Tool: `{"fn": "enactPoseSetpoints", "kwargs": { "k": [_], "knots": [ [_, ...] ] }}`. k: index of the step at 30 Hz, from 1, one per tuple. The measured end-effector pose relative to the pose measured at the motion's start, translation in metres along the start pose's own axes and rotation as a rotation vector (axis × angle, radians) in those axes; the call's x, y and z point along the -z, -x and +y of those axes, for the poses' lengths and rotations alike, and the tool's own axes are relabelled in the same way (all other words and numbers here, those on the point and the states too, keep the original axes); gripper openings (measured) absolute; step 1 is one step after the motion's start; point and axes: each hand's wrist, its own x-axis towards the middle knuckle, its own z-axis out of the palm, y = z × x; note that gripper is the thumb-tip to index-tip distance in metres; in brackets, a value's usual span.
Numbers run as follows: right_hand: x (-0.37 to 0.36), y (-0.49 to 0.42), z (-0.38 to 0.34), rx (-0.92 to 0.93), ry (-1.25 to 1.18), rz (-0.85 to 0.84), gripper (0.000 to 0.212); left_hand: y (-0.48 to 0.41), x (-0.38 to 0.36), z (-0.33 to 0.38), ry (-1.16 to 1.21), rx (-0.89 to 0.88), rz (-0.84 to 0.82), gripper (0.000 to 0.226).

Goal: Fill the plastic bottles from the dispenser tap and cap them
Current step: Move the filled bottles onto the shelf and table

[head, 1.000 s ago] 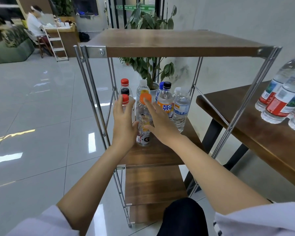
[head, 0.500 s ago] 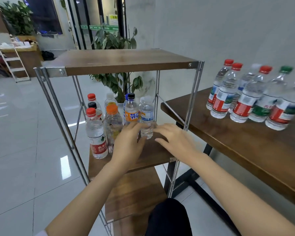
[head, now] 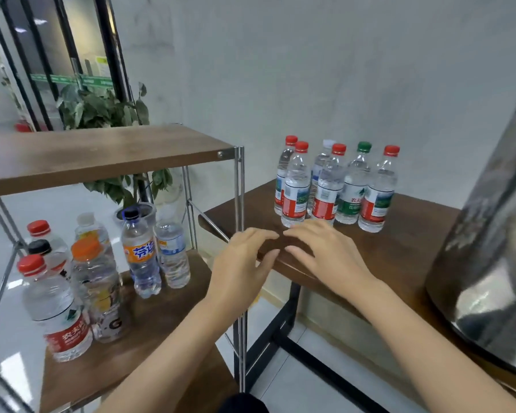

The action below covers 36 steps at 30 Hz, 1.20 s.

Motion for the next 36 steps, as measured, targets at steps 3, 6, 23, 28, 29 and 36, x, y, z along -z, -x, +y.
{"fn": "enactPoseSetpoints", "kwargs": {
  "k": [3, 6, 23, 28, 29, 36],
  "knots": [
    [0.009, -0.011, 0.024, -0.078, 0.012, 0.021, 0.035, -0.031, -0.014, 0.007, -0.01, -0.017, -0.014, 0.028],
    [0.011, -0.028, 0.048, -0.159, 0.035, 0.023, 0.039, -0.066, -0.025, 0.011, -0.03, -0.013, -0.015, 0.031],
    [0.013, -0.147, 0.133, -0.374, 0.25, 0.028, 0.069, -0.247, -0.102, -0.003, -0.274, -0.038, -0.058, 0.065],
    [0.005, -0.154, 0.148, -0.354, 0.276, -0.026, 0.076, -0.26, -0.122, -0.011, -0.359, -0.073, -0.098, 0.078],
    [0.003, -0.155, 0.15, -0.346, 0.268, -0.026, 0.079, -0.261, -0.124, -0.012, -0.358, -0.071, -0.101, 0.08],
    [-0.005, -0.157, 0.155, -0.354, 0.156, 0.065, 0.085, -0.256, -0.13, -0.014, -0.172, 0.006, -0.039, 0.08]
  ]
}}
